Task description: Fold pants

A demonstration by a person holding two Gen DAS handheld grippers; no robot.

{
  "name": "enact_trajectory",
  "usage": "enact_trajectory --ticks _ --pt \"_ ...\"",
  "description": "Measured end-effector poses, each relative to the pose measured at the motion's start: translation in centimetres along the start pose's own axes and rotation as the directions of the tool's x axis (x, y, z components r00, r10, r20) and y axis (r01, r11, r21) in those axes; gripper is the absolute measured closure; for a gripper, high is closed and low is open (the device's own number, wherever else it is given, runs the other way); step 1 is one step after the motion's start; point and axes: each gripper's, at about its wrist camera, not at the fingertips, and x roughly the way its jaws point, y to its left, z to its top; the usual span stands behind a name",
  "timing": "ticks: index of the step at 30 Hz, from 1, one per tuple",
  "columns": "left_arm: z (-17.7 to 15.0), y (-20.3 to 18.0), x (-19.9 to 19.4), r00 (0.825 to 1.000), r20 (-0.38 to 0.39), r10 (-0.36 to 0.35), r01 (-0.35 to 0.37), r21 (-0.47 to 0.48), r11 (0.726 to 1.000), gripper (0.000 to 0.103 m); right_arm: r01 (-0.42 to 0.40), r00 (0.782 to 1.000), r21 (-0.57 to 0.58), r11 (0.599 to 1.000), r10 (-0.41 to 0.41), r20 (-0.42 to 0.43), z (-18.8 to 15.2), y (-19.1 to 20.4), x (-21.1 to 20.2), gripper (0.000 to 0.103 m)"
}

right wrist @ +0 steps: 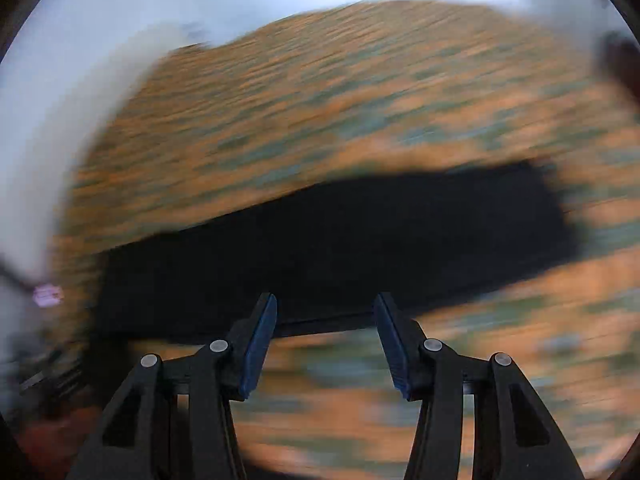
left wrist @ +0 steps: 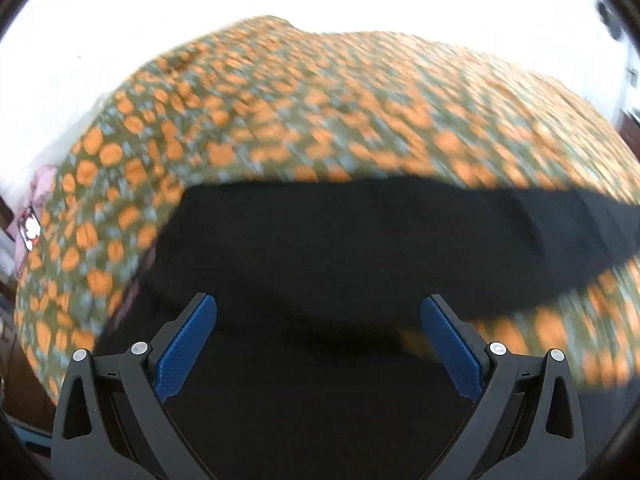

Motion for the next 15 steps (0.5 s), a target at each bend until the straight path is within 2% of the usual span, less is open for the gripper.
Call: enact_trajectory --ticks 1,3,4,5,7,8,9,11,12,13,14,15 --pt "1.0 0.2 1.4 1.000 0.017 0.014 -0.014 -0.019 1.000 0.001 -0.117 0.992 -0.007 0.993 0.116 -0.045 -0.7 3.3 2.8 0.040" --pt "2.2 0.6 4.4 0.999 0.029 0.037 -0.036 -0.037 0.999 0.001 -0.277 0.954 -0.040 0.960 0.269 -0.132 -1.6 9.0 7.9 0.039" --pt "2.6 0.9 6.7 0.999 0.008 0.050 -0.050 -0.034 0.998 0.001 -0.306 0.942 -0.066 0.950 0.292 -0.167 -1.7 10.7 10.0 0.039" --pt "2.5 1.2 8.7 0.998 -0.024 0.060 -0.060 -0.022 0.998 0.001 -0.303 0.941 -0.087 0.949 0.283 -0.187 -1.5 11.3 11.4 0.039" --pt "1.3 2.1 12.8 0.989 -0.129 0.067 -0.067 0.003 0.998 0.000 -0.212 0.965 -0.151 0.965 0.183 -0.188 -0.6 10.4 13.5 0.039" --pt "0.6 2.7 14.1 0.987 -0.155 0.028 -0.029 -0.002 1.000 0.000 -0.153 0.977 -0.155 0.976 0.127 -0.169 0.1 8.7 13.8 0.039" --pt "-0.3 3.7 14.7 0.990 -0.137 -0.042 0.038 -0.036 0.999 0.000 -0.081 0.988 -0.127 0.989 0.062 -0.142 1.2 5.5 13.7 0.039" --pt "-0.5 4.7 14.1 0.991 -0.098 -0.094 0.085 -0.087 0.993 0.000 0.051 0.997 0.053 0.997 -0.048 -0.054 2.9 -3.7 11.1 0.041" --pt "-0.5 4.8 14.1 0.990 -0.103 -0.092 0.083 -0.087 0.993 0.000 0.109 0.994 0.153 0.982 -0.109 -0.003 3.2 -8.1 8.9 0.043" --pt "-0.5 4.6 14.2 0.990 -0.113 -0.079 0.071 -0.075 0.995 0.000 0.211 0.973 0.239 0.948 -0.226 0.037 3.1 -12.2 6.2 0.043" --pt "-0.5 4.3 14.3 0.991 -0.117 -0.064 0.057 -0.062 0.996 0.000 0.345 0.927 0.282 0.895 -0.371 0.045 3.0 -15.0 3.7 0.043" --pt "-0.5 4.0 14.2 0.992 -0.117 -0.052 0.046 -0.050 0.998 0.000 0.439 0.881 0.299 0.847 -0.472 0.043 2.6 -16.3 1.7 0.041"
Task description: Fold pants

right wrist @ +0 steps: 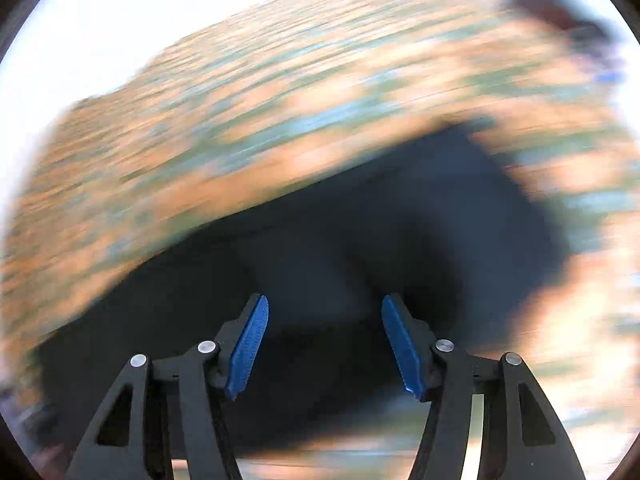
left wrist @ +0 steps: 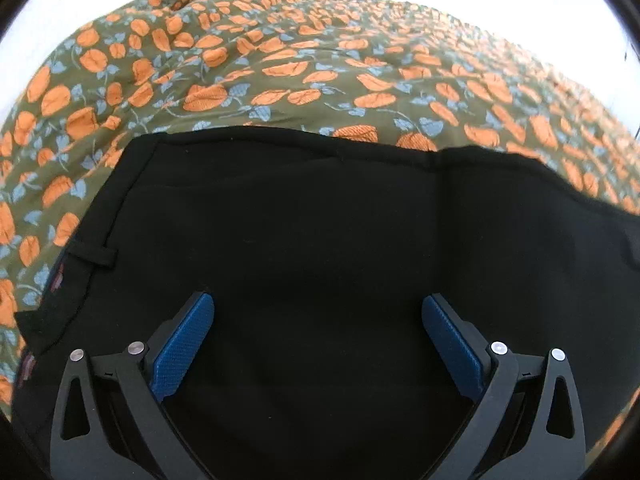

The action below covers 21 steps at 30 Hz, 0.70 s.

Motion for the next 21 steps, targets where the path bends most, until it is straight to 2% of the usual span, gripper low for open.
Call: enact_trajectory --ticks 1,2,4,6,7,8,10,13,16,19,21 --pt "0.0 -0.2 0.0 1.000 0.000 0.010 -0.010 0.008 1.000 0.000 0.053 0.998 0.008 0.999 -0.053 0.026 0.0 -1.7 -1.6 0.041" --pt "0.0 -0.2 0.0 1.000 -0.004 0.011 -0.011 0.009 1.000 0.000 0.055 0.997 0.002 0.998 -0.055 0.045 -0.7 -2.2 -3.4 0.041" --pt "0.0 -0.3 0.0 1.000 -0.006 0.008 -0.008 0.007 1.000 0.000 0.023 0.998 -0.081 0.996 -0.019 0.054 -3.1 0.0 -6.1 0.037" --pt "-0.1 -0.3 -0.2 1.000 -0.006 0.008 -0.008 0.007 1.000 0.000 -0.027 0.998 -0.180 0.983 0.037 0.054 -5.3 3.7 -7.3 0.029" --pt "-0.2 -0.4 -0.1 1.000 -0.006 0.010 -0.010 0.008 1.000 0.000 -0.072 0.995 -0.242 0.968 0.088 0.055 -8.0 7.0 -8.4 0.027" --pt "-0.2 -0.4 0.0 1.000 -0.007 0.011 -0.011 0.009 1.000 0.000 -0.107 0.991 -0.269 0.957 0.125 0.051 -10.1 8.3 -9.2 0.027" --pt "-0.1 -0.3 0.0 1.000 -0.007 0.011 -0.011 0.009 1.000 0.000 -0.195 0.975 -0.339 0.920 0.220 0.036 -15.2 13.9 -9.9 0.025" --pt "-0.1 -0.3 0.0 1.000 -0.006 0.011 -0.011 0.010 1.000 0.000 -0.218 0.968 -0.456 0.863 0.251 0.012 -22.0 20.5 -9.9 0.025" --pt "-0.1 -0.3 0.0 1.000 -0.007 0.011 -0.011 0.010 1.000 0.000 -0.236 0.964 -0.558 0.795 0.265 -0.030 -26.2 25.3 -9.5 0.025" --pt "-0.1 -0.3 0.0 1.000 -0.007 0.011 -0.011 0.010 1.000 0.000 -0.219 0.967 -0.621 0.752 0.253 -0.035 -28.1 28.0 -9.3 0.025" --pt "-0.1 -0.3 0.0 1.000 -0.007 0.011 -0.011 0.010 1.000 0.000 -0.198 0.970 -0.640 0.743 0.240 -0.020 -27.8 28.9 -9.5 0.025"
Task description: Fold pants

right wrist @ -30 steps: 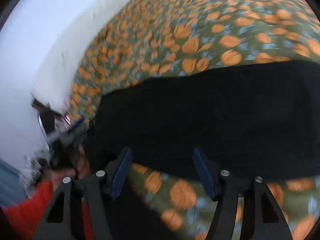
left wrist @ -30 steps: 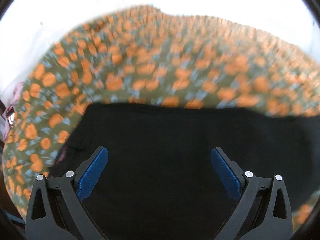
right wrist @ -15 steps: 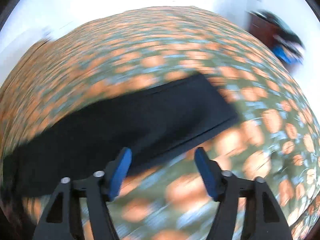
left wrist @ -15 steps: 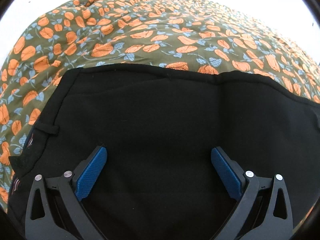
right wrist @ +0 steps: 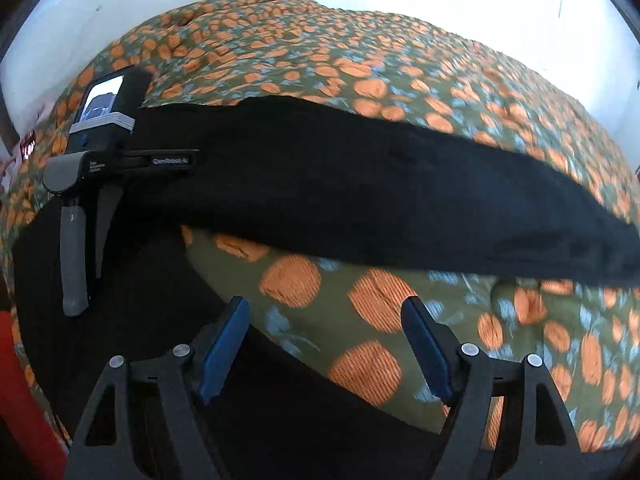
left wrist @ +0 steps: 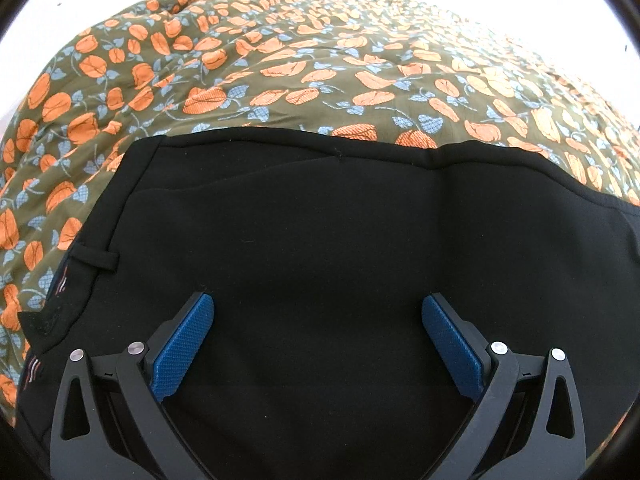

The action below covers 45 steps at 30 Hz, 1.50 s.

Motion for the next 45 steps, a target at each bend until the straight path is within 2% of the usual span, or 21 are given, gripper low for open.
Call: enact_trajectory --ticks 3,9,12,18,25,30,33,37,45 --pt "0.1 0.0 0.0 1.000 0.000 0.000 0.000 0.000 1.000 0.000 0.034 0.999 -0.015 0.999 -0.034 -0.009 0.8 0.4 0.3 0.025" --pt "0.0 0.0 0.0 1.000 0.000 0.000 0.000 0.000 1.000 0.000 0.065 0.994 -0.045 0.997 -0.069 -0.087 0.2 1.0 0.5 0.025" --pt "0.0 0.0 0.0 1.000 0.000 0.000 0.000 0.000 1.000 0.000 0.087 0.992 0.029 0.996 -0.084 -0.099 -0.4 -0.7 -0.4 0.025" --pt "0.0 0.0 0.0 1.000 0.000 0.000 0.000 0.000 1.000 0.000 0.127 0.992 0.183 0.975 -0.124 -0.028 -2.5 -5.6 -3.3 0.023" --pt "0.0 0.0 0.0 1.000 0.000 0.000 0.000 0.000 1.000 0.000 0.071 0.996 0.265 0.962 -0.083 0.034 -2.6 -7.6 -5.9 0.022" --pt "0.0 0.0 0.0 1.000 0.002 0.000 0.000 -0.001 1.000 0.000 0.031 0.996 0.301 0.953 -0.055 0.071 -6.1 -7.7 -8.4 0.018" --pt "0.1 0.0 0.2 1.000 0.003 0.005 -0.005 0.002 1.000 0.000 0.003 0.998 0.343 0.939 -0.022 0.051 -8.3 -8.3 -8.6 0.018" --pt "0.1 -0.1 0.2 1.000 0.004 0.008 -0.008 0.001 1.000 0.000 -0.037 0.998 0.368 0.929 0.017 0.057 -8.8 -9.1 -8.5 0.018" --pt "-0.1 -0.1 0.1 1.000 0.007 0.008 -0.008 0.000 1.000 0.000 -0.049 0.998 0.332 0.942 0.037 0.041 -10.0 -8.6 -8.2 0.017"
